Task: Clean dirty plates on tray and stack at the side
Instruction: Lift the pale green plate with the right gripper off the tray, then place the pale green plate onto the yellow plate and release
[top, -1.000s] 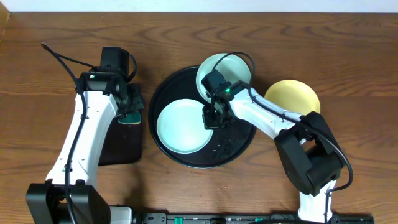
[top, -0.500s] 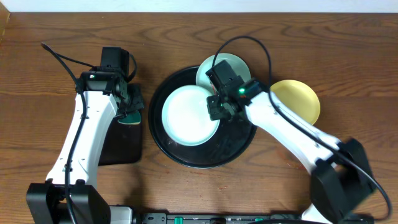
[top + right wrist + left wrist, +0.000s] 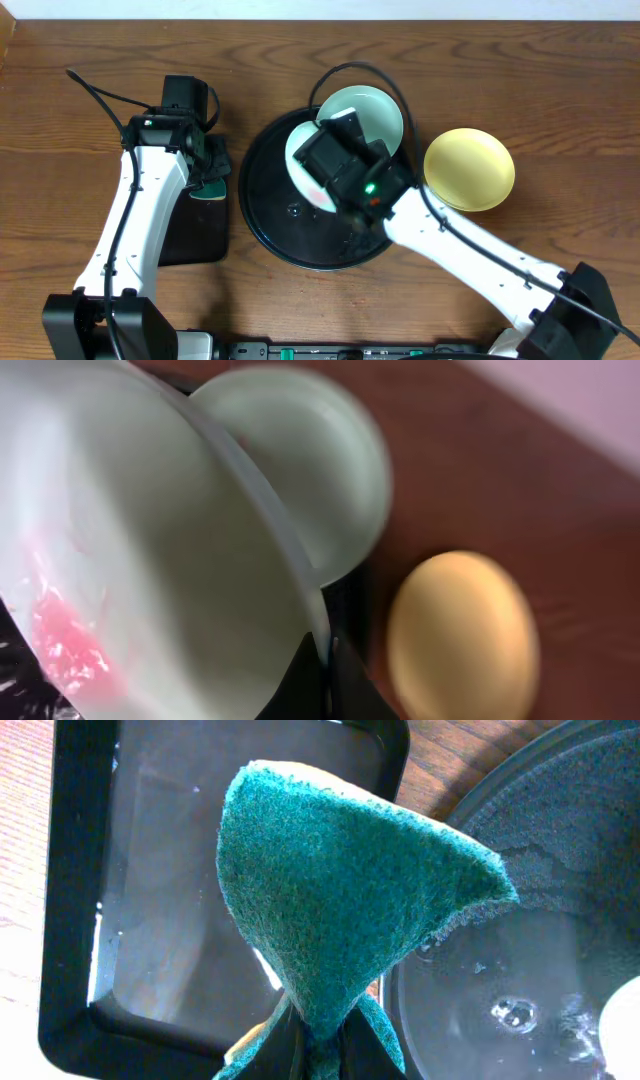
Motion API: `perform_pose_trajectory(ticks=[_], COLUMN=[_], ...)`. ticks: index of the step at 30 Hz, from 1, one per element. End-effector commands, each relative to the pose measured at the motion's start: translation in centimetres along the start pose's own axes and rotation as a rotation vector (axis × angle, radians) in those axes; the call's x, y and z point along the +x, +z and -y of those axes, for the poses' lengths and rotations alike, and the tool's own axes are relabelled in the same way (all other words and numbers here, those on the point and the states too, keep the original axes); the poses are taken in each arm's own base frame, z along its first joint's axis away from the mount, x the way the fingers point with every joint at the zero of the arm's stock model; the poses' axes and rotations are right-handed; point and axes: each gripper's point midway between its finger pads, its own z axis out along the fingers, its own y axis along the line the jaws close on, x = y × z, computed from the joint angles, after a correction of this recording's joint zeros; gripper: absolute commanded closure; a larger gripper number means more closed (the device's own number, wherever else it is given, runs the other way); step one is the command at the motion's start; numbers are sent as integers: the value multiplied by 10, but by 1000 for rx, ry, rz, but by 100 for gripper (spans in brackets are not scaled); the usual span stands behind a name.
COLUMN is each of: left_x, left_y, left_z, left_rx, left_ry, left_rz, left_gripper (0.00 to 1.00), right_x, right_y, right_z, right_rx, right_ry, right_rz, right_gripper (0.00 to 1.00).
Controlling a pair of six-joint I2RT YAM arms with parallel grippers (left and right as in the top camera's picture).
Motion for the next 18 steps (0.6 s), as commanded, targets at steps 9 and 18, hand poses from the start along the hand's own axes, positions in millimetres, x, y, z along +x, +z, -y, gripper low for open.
perform_pose_trajectory(ticks=[9, 18], left_x=[-1, -1], left_y=[1, 1], left_z=[-3, -3], left_rx=[-15, -14], left_ry=[11, 11], left_rz=[-1, 0], left_gripper=[93, 92], right_x=[-31, -31], right_y=[-58, -60], right_z=[33, 28], right_rx=[378, 362], right_ry=[-97, -100], right_rz=[251, 254], right_gripper=[99, 99])
